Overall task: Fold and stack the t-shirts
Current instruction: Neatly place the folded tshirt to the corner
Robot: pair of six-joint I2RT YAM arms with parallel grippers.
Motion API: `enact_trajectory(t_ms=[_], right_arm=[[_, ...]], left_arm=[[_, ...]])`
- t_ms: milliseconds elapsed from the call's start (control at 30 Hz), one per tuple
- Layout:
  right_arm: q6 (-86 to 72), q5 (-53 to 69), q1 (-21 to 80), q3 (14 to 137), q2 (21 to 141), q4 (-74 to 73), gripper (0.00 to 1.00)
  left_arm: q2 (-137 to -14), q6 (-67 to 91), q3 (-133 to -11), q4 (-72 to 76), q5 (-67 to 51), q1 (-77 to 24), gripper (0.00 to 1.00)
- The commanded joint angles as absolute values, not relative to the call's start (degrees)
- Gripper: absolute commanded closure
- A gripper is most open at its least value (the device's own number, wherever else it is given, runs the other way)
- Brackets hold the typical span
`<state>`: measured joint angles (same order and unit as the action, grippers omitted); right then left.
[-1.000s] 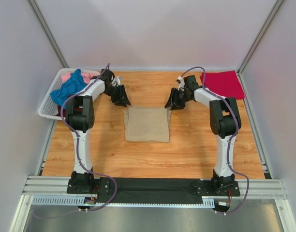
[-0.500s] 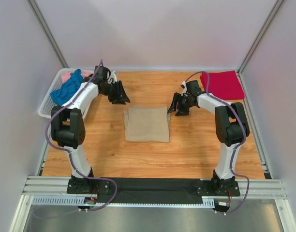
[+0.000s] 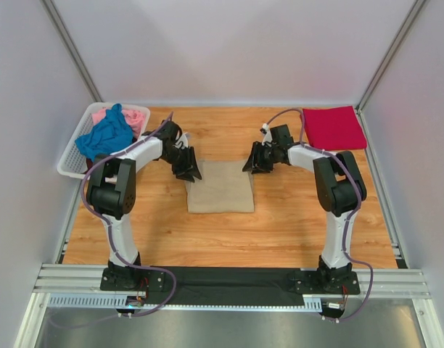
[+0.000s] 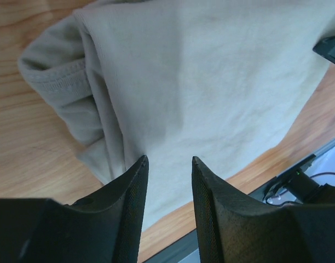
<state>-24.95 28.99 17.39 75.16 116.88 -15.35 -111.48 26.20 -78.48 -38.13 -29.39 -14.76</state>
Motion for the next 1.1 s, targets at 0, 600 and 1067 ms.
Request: enact_trajectory(t_ms=[0,600,1067], right_arm=[[-23.5,32.5,16.6,73.8,118.9,-9.6,0.58],[-22.9,47.4,12.7,79.5,122.5,-7.9,0.49],[-21.0,38.3,14.6,70.1,114.5,-14.4,0.36]], left_arm=[[-112.8,25.0,-78.4,-38.4,-27.7,-14.2,0.55],[-106.8,24.1,-81.9,-47.0,-27.2,-12.7,0.53],[-97.2,26.8,-67.0,-40.7,-35.6,-12.6,0.51]])
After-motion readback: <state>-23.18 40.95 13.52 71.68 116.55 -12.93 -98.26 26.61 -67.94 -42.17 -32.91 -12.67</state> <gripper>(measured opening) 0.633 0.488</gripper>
